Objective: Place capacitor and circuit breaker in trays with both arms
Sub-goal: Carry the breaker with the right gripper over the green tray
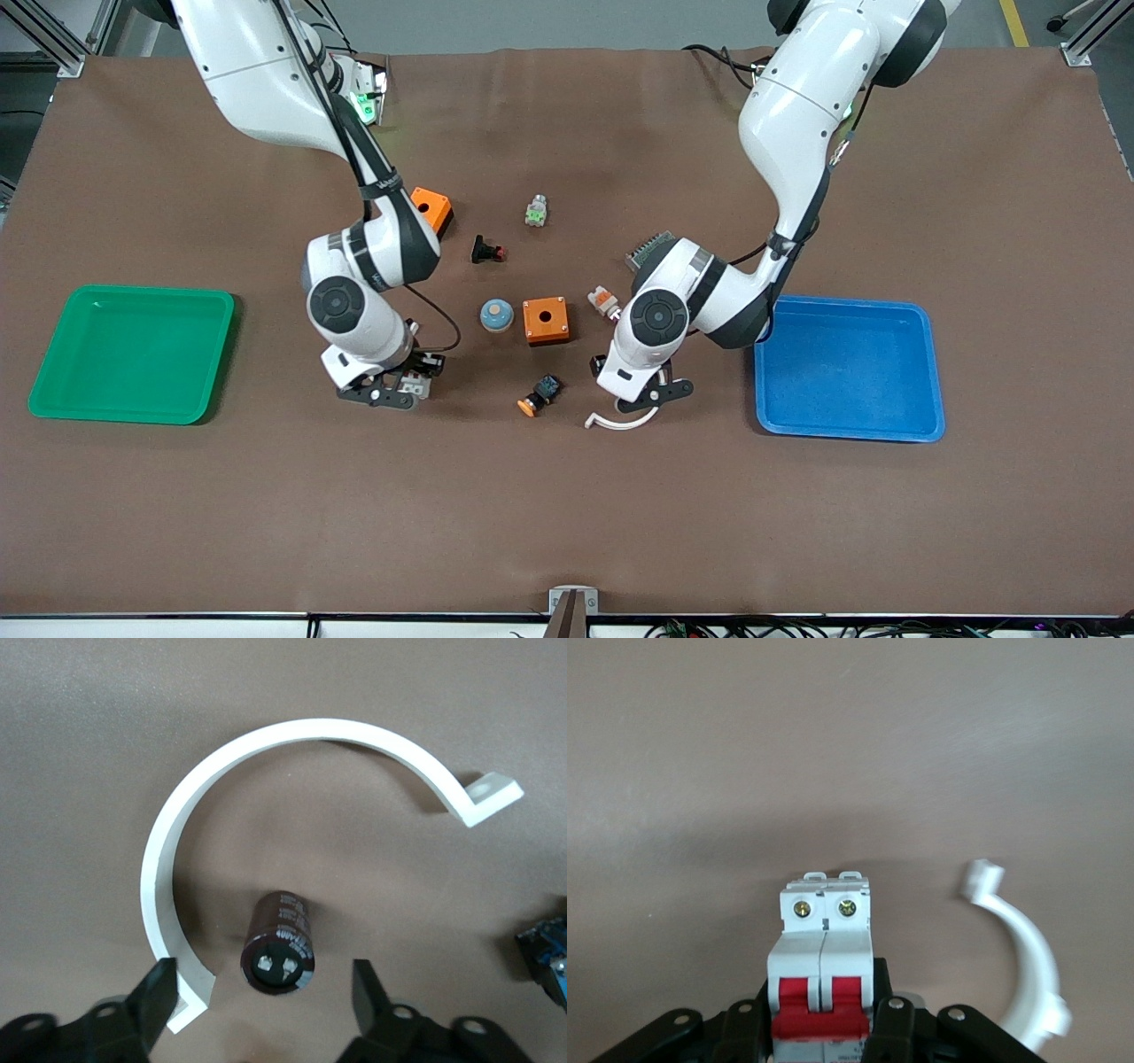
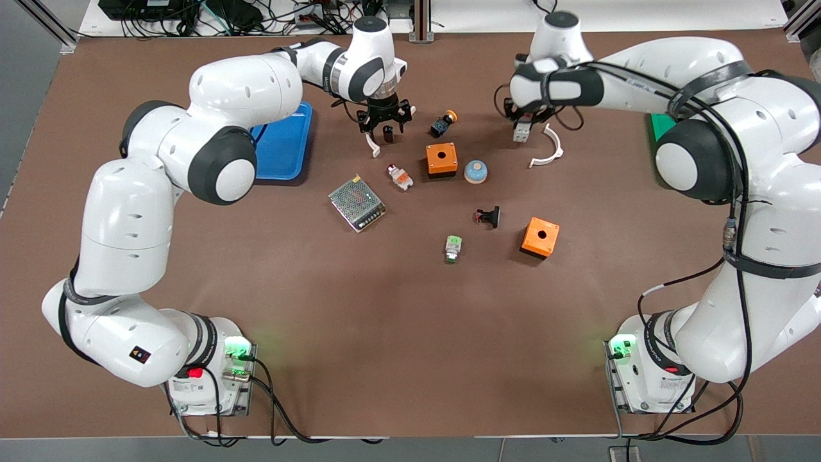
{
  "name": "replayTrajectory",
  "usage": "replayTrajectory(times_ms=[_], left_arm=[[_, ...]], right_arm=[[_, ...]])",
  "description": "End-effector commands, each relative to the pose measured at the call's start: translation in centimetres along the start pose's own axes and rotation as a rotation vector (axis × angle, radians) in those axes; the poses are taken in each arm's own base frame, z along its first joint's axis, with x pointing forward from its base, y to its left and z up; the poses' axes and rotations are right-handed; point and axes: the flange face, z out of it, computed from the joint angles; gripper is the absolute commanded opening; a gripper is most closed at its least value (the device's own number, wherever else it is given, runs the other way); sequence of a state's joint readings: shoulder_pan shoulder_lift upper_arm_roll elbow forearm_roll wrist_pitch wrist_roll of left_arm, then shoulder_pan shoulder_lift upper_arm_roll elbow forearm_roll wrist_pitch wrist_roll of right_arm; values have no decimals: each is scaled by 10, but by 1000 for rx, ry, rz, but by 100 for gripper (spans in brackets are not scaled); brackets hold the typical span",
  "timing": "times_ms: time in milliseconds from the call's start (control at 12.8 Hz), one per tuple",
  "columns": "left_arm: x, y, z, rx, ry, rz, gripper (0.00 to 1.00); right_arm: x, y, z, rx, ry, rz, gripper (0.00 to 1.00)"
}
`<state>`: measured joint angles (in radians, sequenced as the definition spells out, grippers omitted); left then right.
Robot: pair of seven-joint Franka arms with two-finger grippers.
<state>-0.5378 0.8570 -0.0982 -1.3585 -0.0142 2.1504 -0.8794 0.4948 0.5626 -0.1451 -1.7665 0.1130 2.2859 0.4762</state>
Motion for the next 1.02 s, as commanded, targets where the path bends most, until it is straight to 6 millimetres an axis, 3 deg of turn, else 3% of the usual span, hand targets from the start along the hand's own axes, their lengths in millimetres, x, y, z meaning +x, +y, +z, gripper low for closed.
replayTrajectory(times_ms=[0, 235, 313, 547, 626, 939], left_arm=[[4, 6, -2, -4, 27, -27, 73], [6, 5, -1, -4, 29, -31, 59], [9, 3, -3, -6, 37, -37, 57], [13, 6, -1, -12, 49, -36, 50], [13, 6, -1, -10, 51, -37, 48], [11, 6, 4, -6, 47, -34, 47]], right_arm=[[15, 57, -85, -69, 18, 24, 0], [33, 151, -117, -79, 10, -20, 0], [36, 183, -119, -71, 5, -32, 0], [55, 311, -111, -65, 8, -96, 0], [58, 341, -109, -65, 24, -113, 0], [54, 416, -79, -72, 60, -179, 0]])
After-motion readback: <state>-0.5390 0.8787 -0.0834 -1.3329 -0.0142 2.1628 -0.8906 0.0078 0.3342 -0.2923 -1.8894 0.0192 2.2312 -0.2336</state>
